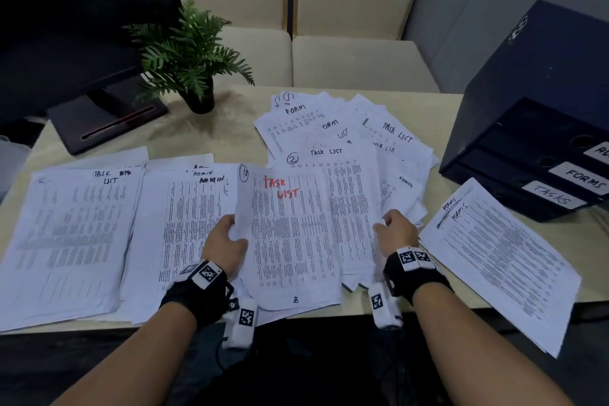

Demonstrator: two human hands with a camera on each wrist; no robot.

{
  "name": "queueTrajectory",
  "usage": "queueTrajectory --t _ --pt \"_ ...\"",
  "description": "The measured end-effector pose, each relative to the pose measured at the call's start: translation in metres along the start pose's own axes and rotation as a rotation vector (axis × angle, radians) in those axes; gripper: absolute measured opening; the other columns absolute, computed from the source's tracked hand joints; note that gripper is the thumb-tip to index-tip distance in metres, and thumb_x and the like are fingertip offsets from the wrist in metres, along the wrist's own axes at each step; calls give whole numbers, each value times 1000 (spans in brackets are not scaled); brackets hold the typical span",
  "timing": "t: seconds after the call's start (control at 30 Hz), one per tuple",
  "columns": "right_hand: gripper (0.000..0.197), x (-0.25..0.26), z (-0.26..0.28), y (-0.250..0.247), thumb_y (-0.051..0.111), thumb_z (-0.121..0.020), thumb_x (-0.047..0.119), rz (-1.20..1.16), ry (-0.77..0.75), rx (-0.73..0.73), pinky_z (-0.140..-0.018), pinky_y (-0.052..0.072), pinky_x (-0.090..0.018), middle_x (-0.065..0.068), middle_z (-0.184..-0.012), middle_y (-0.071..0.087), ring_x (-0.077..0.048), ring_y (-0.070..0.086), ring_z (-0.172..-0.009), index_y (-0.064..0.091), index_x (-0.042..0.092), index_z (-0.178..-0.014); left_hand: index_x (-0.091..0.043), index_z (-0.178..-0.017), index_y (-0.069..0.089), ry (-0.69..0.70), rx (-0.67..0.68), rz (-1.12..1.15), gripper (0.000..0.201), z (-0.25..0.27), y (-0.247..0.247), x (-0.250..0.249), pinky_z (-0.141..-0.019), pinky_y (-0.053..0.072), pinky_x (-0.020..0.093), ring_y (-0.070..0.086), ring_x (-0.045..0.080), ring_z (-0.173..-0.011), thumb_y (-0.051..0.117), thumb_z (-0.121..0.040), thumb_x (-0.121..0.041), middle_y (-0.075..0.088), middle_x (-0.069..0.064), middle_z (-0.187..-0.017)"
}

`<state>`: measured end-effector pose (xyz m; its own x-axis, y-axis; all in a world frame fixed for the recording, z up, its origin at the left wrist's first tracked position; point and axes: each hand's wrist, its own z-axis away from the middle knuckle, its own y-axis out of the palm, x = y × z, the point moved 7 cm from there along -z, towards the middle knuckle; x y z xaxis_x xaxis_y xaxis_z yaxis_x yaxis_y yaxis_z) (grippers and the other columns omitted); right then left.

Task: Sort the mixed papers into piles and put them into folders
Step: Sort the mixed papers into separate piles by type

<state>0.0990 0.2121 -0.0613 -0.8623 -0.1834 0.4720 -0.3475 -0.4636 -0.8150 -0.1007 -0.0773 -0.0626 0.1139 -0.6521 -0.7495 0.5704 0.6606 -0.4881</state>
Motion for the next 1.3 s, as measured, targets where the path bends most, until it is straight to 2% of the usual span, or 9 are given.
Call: queueTrajectory --t 0.2,0.37,0.6,0.67,0.8,0.93,1.07,1.17,1.3 --pt "7 -3 0 -6 46 -96 12 -24 6 -5 -58 35 -26 -10 -76 53 -25 48 -68 52 16 -94 -21 -114 52 -16 4 33 36 0 2 1 -61 52 30 65 25 -75 50 -85 0 65 2 -101" --pt "19 -7 -6 -18 47 -97 11 -57 -2 -5 -67 36 -25 -21 -101 64 -25 49 -78 64 3 -98 -23 -117 51 -34 9 62 40 1 3 0 -60 56 34 66 25 -75 48 -85 0 65 2 -104" --pt "24 -33 9 -81 41 -101 14 -482 148 -513 -68 30 -27 -14 -98 55 -23 46 -83 57 3 -116 -56 -143 8 78 36 24 94 8 1 -8 -49 47 28 58 23 -62 39 -82 7 23 -30 -137" --pt "22 -35 7 -82 44 -99 16 -521 139 -471 -68 33 -28 -11 -96 55 -27 50 -82 58 7 -113 -53 -142 23 62 48 42 89 6 2 -4 -65 57 41 67 28 -83 36 -79 9 30 -22 -147" --pt "10 -9 18 -48 47 -98 14 -482 -48 -157 -57 37 -23 -7 -90 59 -23 52 -75 57 17 -100 -25 -128 57 -23 34 133 47 9 6 -7 -43 39 22 46 13 -43 41 -90 -1 65 7 -117" --pt "7 12 42 5 47 -100 15 -308 -164 132 -58 37 -18 3 -83 57 -16 50 -70 53 17 -97 -8 -131 54 -1 45 161 43 18 9 -24 -88 37 25 54 19 -112 48 -98 -34 54 5 -134" --pt "8 11 44 34 47 -100 16 -223 -187 265 -64 38 -24 -2 -87 59 -18 51 -74 52 17 -95 -9 -141 40 -14 15 127 63 22 19 -28 -105 33 38 42 27 -132 59 -90 -40 41 9 -147" --pt "5 7 37 37 49 -99 16 -166 -186 326 -69 37 -24 -4 -92 59 -21 53 -82 54 17 -98 -15 -141 38 -12 6 84 55 26 27 -30 -74 54 35 64 26 -92 61 -91 -20 45 3 -140" --pt "10 6 29 22 59 -94 26 -293 -188 318 -71 41 -26 0 -93 62 -20 57 -89 58 16 -96 -25 -119 47 28 -27 180 36 34 29 -40 -45 47 31 53 20 -52 51 -90 -4 63 2 -99"
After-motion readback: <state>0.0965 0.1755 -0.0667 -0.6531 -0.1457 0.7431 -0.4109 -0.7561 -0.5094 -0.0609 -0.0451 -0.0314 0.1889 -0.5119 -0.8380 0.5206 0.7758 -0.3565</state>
